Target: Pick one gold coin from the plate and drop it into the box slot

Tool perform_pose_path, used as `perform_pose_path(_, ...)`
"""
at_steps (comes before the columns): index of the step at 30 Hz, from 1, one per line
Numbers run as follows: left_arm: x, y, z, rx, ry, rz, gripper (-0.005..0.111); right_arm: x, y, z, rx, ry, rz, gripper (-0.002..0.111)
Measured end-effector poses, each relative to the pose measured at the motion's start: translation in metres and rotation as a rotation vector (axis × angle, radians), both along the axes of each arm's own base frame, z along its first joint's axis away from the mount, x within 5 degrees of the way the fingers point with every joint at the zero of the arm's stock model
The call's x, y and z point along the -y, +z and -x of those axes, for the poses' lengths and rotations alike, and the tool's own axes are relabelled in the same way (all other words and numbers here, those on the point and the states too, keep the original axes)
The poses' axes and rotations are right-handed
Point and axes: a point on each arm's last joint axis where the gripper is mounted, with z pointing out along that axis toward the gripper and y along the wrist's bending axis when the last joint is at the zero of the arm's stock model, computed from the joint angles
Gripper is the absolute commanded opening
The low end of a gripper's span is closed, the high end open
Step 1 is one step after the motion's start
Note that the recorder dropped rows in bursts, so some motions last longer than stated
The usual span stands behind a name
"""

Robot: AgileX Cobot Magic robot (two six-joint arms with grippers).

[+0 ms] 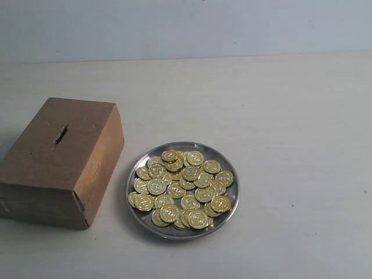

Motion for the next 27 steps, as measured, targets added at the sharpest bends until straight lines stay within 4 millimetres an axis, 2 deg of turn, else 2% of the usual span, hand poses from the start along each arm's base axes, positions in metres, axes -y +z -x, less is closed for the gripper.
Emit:
perform_pose_path(15,-0.001,0.004,0.000,0.034,0.015,0.082,0.000,0.001,0.004,0.000,0.033,-0.008,-0.108,0.000)
perform_pose_path(22,0.002,0.001,0.000,-0.011,-0.013,0.161,0.000,0.001,0.004,0.000,0.024,-0.002,-0.130,0.000)
perform_pose_path(24,0.005,-0.001,0.001,-0.049,-0.043,0.194,0.000,-0.002,0.025,0.005,0.025,0.031,-0.122,0.000)
perform_pose_path(25,0.008,0.007,0.003,-0.057,-0.079,0.161,0.000,-0.004,0.049,0.013,0.063,0.053,-0.076,0.000)
perform_pose_path(26,0.010,0.014,0.005,-0.048,-0.102,0.123,0.000,-0.005,0.064,0.018,0.089,0.065,-0.038,0.000)
perform_pose_path(27,0.013,0.031,0.009,-0.012,-0.144,0.037,0.000,-0.007,0.092,0.028,0.117,0.086,0.045,0.000)
